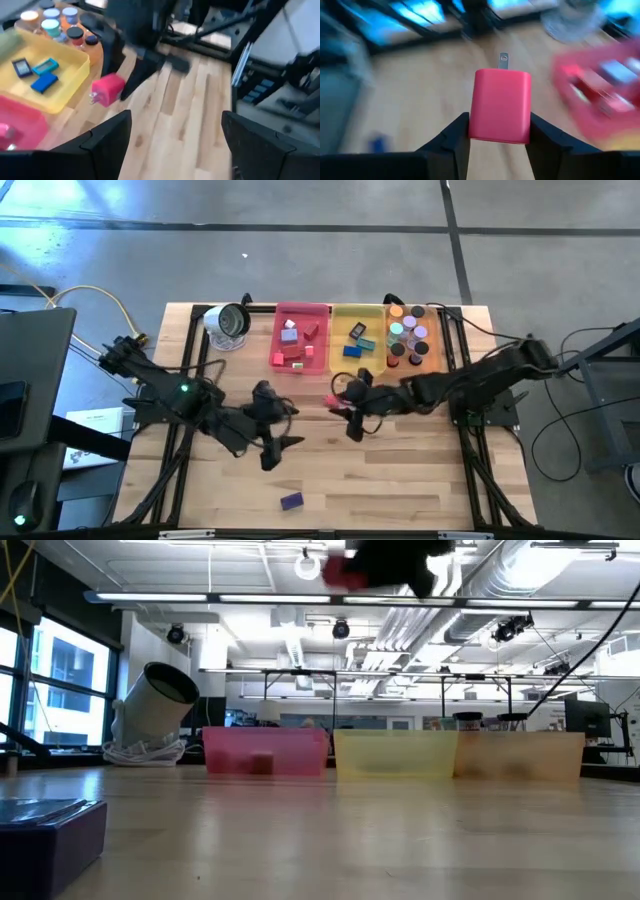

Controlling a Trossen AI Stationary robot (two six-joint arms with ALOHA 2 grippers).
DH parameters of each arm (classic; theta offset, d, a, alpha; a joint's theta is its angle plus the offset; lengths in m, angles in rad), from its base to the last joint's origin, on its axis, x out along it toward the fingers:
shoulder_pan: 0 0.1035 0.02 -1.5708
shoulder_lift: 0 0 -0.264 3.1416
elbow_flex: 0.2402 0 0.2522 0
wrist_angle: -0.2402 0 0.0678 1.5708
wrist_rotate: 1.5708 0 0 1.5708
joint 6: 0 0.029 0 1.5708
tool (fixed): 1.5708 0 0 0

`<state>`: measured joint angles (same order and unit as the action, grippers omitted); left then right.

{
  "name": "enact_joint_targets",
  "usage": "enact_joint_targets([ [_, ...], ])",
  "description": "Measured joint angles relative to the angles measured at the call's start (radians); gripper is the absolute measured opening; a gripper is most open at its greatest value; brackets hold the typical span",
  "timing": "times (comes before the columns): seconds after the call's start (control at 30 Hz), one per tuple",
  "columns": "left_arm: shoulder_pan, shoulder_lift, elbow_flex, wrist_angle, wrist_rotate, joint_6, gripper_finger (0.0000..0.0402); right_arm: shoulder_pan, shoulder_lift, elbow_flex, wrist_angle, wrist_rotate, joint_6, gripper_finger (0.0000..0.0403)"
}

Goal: Pick & Place Office items
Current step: Put the pink charger adapter into the red bin

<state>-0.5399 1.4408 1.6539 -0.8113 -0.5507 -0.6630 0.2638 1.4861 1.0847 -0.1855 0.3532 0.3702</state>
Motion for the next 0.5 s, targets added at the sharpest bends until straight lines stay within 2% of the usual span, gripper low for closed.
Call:
enact_joint_targets([
  [0.2, -0.024, 0.102, 0.000, 0.012, 0.002, 0.206, 0.0301, 0.013, -0.072, 0.001, 0.147, -0.229, 0.037, 0.0140],
  [0.3, -0.040, 0.155, -0.001, 0.111, -0.006, 0.303, 0.0301, 0.026, -0.072, 0.001, 0.153, -0.329, 0.087, 0.0140],
  [0.4, -0.048, 0.192, -0.001, 0.214, -0.054, 0.451, 0.0301, 0.033, -0.072, 0.001, 0.131, -0.391, 0.120, 0.0140],
  [0.5, -0.057, 0.208, -0.001, 0.273, -0.115, 0.597, 0.0301, 0.032, -0.071, 0.001, 0.120, -0.407, 0.132, 0.0140],
])
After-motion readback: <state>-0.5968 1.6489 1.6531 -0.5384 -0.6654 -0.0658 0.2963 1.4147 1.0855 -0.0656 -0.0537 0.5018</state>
